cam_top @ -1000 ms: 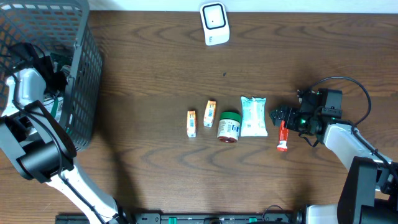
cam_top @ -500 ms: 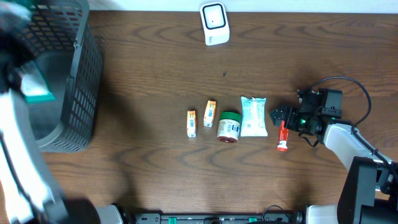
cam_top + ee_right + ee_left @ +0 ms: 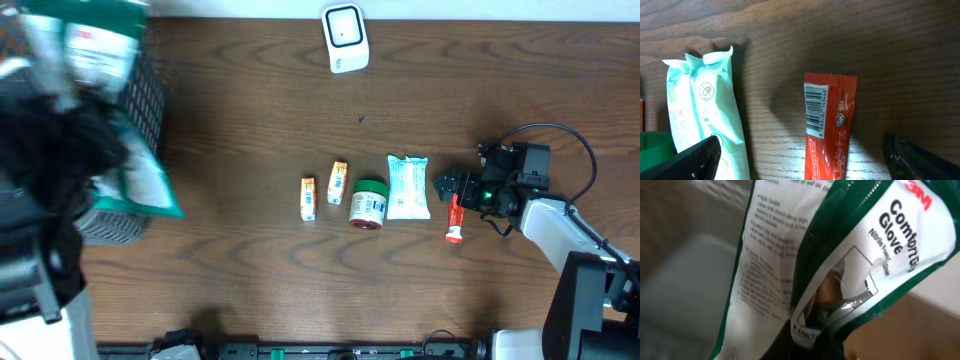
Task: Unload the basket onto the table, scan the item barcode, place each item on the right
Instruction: 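Place the gloves pack on the table left of the orange boxes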
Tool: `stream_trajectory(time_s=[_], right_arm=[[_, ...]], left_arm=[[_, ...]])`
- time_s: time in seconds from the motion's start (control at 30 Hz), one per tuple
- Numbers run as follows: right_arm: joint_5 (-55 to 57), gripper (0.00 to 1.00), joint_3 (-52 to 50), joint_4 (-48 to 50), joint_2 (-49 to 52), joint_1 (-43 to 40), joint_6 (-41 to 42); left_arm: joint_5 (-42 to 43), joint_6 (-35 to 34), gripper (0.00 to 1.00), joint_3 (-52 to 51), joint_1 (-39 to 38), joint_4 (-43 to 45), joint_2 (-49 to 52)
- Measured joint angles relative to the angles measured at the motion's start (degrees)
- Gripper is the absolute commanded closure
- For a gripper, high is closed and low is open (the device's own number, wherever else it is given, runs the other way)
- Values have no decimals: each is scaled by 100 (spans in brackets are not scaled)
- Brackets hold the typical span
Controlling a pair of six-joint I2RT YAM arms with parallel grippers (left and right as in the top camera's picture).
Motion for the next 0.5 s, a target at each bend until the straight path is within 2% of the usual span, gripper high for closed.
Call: stream_trajectory(time_s=[0.2, 0.5], right_arm=[[0, 1, 0, 0, 0, 0, 0], [0, 1, 0, 11, 0, 0, 11]], left_arm=[[-81, -195, 93, -643, -1187, -96, 400], [-776, -883, 92, -1471, -2131, 129, 1672]])
